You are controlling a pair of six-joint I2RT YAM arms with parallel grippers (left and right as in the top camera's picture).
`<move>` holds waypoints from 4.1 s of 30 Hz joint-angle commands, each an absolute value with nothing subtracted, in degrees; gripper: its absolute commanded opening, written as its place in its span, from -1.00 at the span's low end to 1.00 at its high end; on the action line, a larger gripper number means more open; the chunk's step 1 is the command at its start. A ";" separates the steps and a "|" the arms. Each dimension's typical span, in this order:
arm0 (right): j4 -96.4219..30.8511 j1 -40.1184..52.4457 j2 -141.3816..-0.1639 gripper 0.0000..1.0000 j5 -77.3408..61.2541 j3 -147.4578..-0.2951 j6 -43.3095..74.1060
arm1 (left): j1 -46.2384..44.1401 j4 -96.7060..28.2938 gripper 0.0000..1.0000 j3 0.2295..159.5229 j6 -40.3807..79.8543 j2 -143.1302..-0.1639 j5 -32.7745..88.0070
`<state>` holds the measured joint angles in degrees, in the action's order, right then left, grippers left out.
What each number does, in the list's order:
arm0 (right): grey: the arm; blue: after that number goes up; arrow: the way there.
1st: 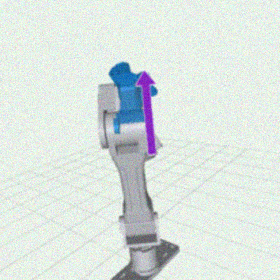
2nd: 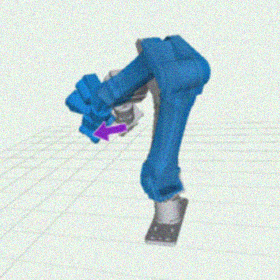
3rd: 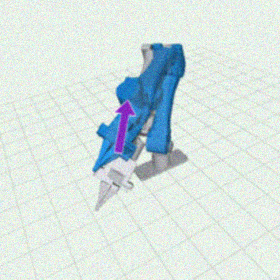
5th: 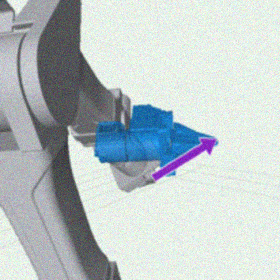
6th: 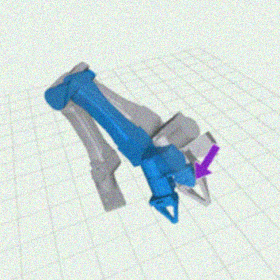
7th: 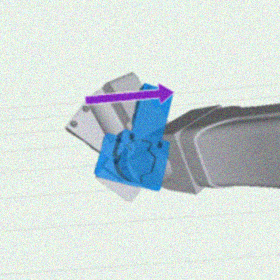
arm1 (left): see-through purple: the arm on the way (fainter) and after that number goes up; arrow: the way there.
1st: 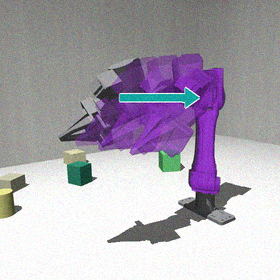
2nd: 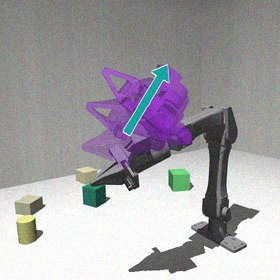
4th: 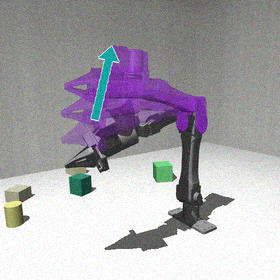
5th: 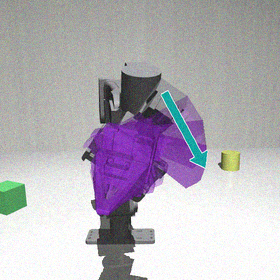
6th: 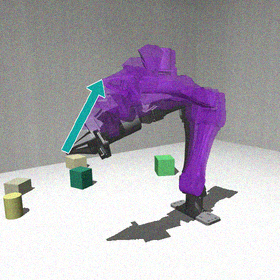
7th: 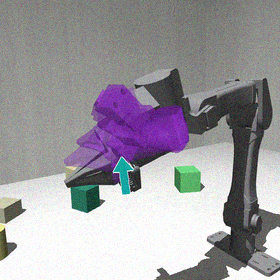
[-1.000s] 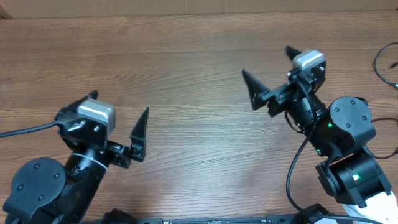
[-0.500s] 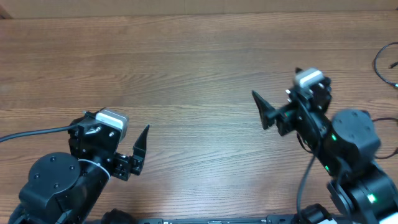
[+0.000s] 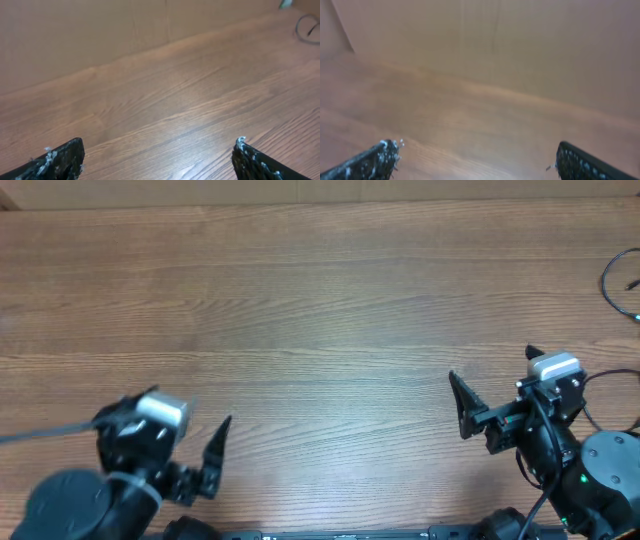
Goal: Untangle cables
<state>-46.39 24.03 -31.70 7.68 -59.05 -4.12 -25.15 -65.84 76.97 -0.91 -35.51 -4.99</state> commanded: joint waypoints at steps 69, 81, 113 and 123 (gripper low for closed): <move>-59.90 24.10 -31.51 1.00 23.97 -59.22 18.22 | -25.43 -77.01 0.99 77.62 11.81 -27.79 -16.91; -60.62 24.10 -31.51 1.00 23.97 -59.22 18.22 | -25.43 -76.90 0.99 77.43 11.77 -27.79 -17.15; -60.60 24.10 -31.51 1.00 23.97 -59.22 18.22 | -12.29 -7.20 0.99 30.24 11.00 -4.47 -8.88; -60.62 24.10 -31.51 1.00 23.97 -59.22 18.22 | -12.29 -1.02 0.99 22.15 16.51 -0.21 -8.93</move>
<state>-60.90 24.03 -31.77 23.33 -59.02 17.98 -12.64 -1.45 23.27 13.78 -0.91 -9.50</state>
